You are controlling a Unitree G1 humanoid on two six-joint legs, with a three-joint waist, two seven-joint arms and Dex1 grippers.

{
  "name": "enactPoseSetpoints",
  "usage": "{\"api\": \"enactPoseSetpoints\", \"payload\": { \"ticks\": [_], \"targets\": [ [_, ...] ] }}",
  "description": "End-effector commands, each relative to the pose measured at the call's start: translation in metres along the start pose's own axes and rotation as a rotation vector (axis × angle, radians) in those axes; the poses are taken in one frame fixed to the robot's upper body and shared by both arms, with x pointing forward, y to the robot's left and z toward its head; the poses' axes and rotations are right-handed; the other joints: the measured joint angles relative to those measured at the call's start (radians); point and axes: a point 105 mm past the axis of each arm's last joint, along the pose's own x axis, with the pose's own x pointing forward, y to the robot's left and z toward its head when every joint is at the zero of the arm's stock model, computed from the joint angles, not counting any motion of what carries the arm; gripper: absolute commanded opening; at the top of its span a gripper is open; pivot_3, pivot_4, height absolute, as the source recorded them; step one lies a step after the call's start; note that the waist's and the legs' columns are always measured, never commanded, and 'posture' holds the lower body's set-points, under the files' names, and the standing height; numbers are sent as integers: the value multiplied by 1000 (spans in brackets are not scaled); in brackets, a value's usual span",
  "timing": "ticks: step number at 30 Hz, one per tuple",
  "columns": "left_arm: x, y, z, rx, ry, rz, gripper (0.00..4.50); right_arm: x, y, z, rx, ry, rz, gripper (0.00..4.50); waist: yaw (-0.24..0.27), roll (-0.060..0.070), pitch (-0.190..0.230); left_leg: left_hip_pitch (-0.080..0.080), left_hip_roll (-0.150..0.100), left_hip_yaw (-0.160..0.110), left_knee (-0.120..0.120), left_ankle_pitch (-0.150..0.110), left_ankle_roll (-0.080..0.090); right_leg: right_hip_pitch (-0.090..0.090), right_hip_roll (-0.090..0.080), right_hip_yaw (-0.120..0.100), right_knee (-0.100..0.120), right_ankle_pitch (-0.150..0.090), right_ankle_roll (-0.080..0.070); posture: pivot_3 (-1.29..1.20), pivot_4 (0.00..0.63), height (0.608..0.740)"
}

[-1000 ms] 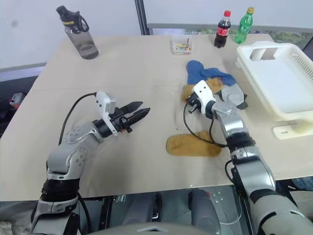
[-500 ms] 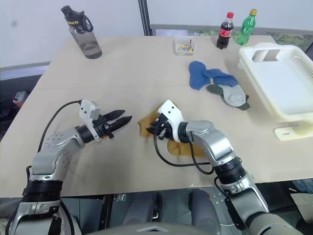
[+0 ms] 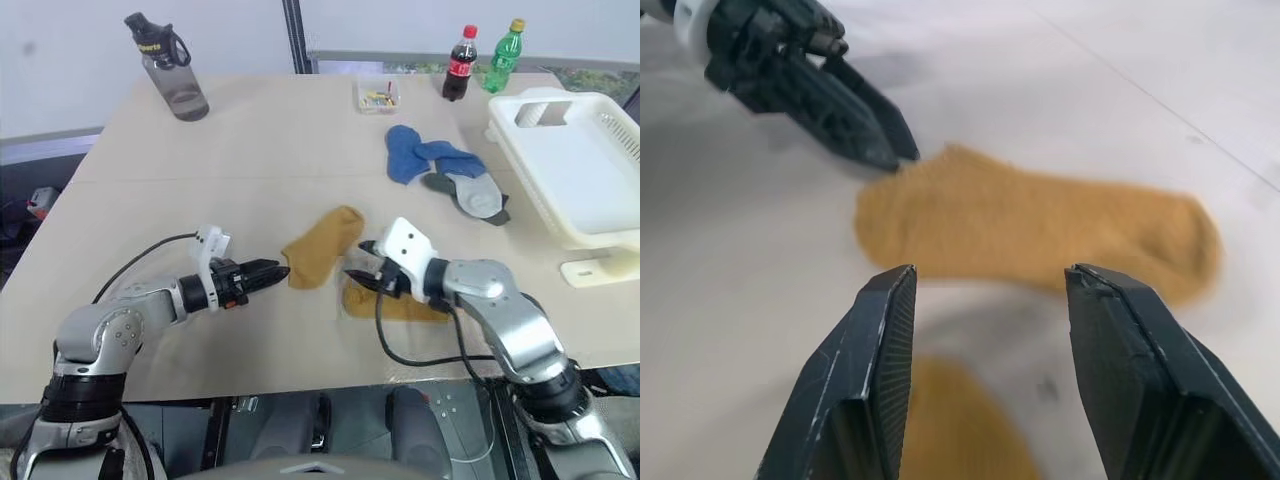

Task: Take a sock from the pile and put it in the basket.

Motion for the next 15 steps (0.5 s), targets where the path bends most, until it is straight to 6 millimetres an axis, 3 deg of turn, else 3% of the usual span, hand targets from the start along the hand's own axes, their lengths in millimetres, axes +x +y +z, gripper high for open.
{"api": "enactPoseSetpoints", "payload": {
  "ticks": [1, 4, 7, 10, 15],
  "targets": [
    [24, -11, -8, -1, 51, 4, 2321, -23, 4, 15, -55, -40, -28, 2417, 5, 1, -1, 0, 0, -1, 0, 0, 0, 1, 0, -1, 0, 0, 0, 0, 150, 740],
    [42, -16, -13, 21, 71, 6, 1508, -35, 2, 10, -49, -16, -73, 2486, 9, 0, -1, 5, -1, -2, 1, 0, 0, 7, 0, -2, -2, 0, 0, 0, 150, 740],
    [53, -17, -10, -5, 42, -3, 58, -40, 2, 6, -48, 2, -103, 2486, 8, 1, -1, 12, -1, 0, 0, 0, 0, 14, 0, -1, -3, -1, 0, 0, 150, 740],
    [58, -18, 2, -48, -24, -28, 58, -42, 0, 5, -41, 6, -134, 2486, 9, 1, -1, 13, -1, 0, 0, 0, 0, 15, 1, -1, -3, -1, 0, 0, 150, 740],
    [48, -6, 28, -125, -125, -67, 58, -43, -2, 3, -37, 9, -163, 2486, 6, 0, -1, 12, -1, 0, 0, 0, 0, 14, 1, 0, -3, -1, 0, 0, 150, 740]
  ]
}}
